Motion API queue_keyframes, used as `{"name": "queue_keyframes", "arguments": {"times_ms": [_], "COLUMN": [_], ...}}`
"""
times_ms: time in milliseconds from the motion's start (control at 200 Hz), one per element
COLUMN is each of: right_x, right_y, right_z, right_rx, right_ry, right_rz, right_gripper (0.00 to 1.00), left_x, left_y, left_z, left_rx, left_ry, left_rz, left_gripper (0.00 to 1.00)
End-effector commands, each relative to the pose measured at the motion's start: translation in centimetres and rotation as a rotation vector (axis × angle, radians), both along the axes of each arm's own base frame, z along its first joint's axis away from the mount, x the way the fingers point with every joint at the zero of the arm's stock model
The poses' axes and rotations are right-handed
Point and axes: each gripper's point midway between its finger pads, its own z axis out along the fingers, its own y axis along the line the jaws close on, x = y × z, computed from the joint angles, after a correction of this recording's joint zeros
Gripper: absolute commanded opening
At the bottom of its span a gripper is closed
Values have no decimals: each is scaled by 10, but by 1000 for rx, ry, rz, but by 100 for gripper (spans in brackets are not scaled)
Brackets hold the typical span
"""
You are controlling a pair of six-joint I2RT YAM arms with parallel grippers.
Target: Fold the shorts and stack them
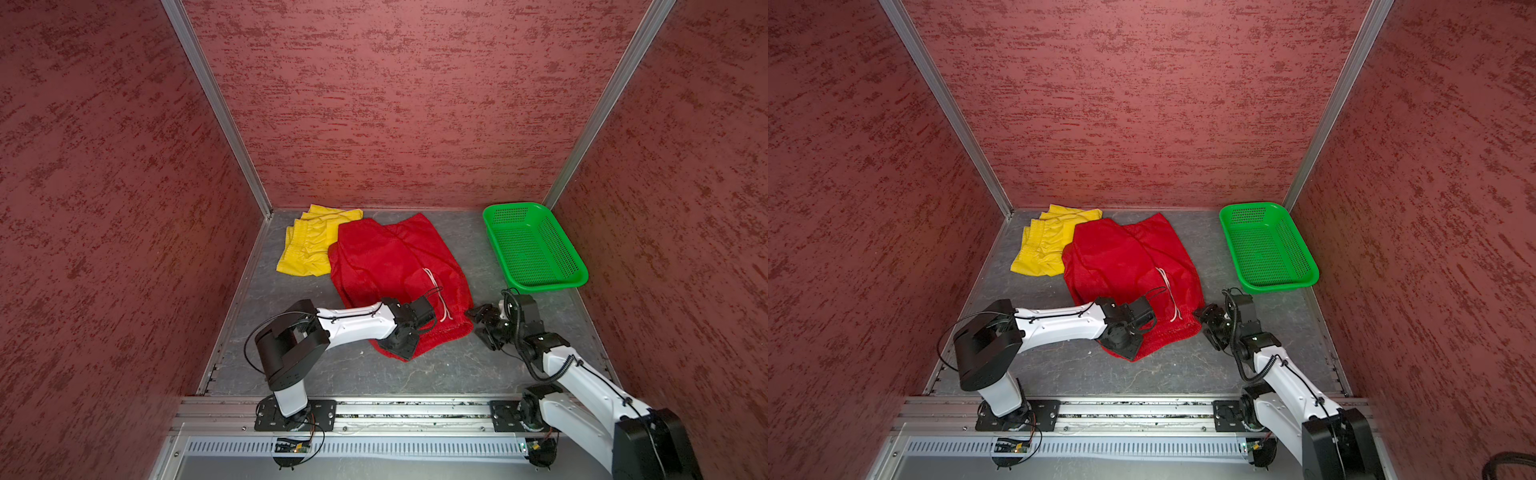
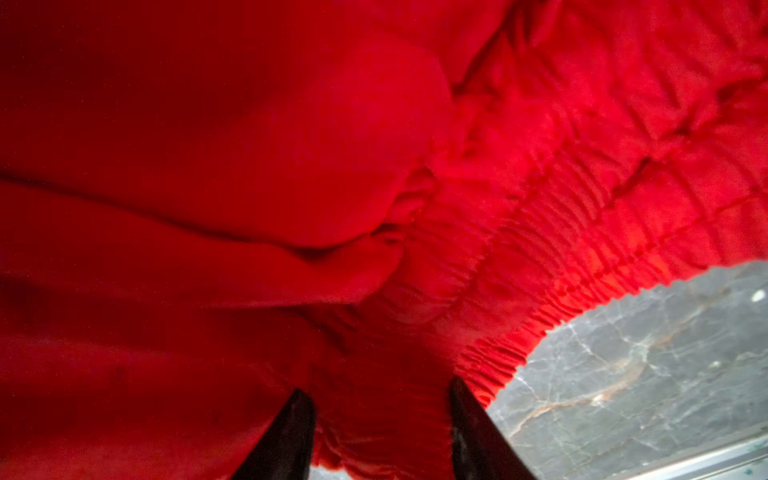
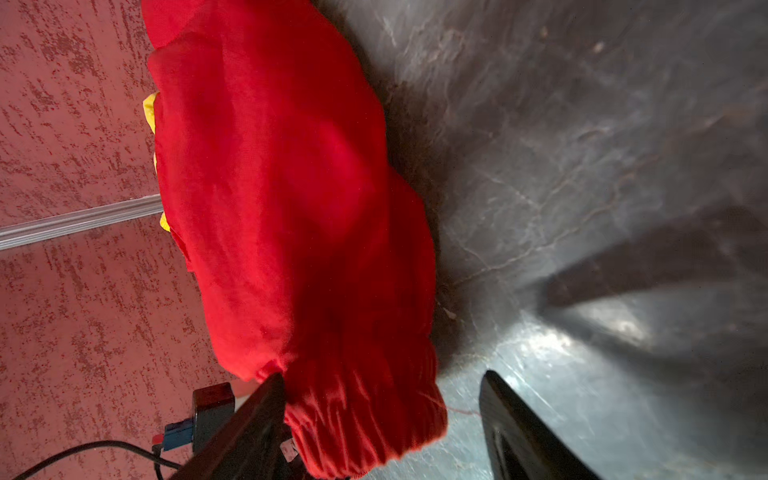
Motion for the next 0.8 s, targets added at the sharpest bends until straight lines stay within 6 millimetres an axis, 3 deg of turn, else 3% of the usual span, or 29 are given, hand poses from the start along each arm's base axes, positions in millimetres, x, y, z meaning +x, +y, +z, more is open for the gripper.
{"name": "queue_keyframes", "arguments": {"times_ms": [0, 95, 331, 641, 797], "right_x": [19, 23, 33, 39, 41], "right_y": [5, 5, 10, 10, 11], "right_z": [19, 18, 17, 27, 48], "right_rx": [40, 36, 75, 82, 192], "right_ry": [-54, -56, -48, -56, -103], "right_rz": [-12, -8, 15, 48, 1], "right_gripper": [76, 77, 78, 83, 85], "left_x": [1, 0, 1, 10, 12], "left_y": [5, 8, 7, 6, 12], "left_z": [-1, 0, 13, 57, 74], "left_rx": [5, 7, -26, -180, -249], "left_ry": [-14, -18, -73, -248, -332], "left_rz": [25, 26, -2, -19, -24], "left_gripper": [48, 42, 12, 0, 0]}}
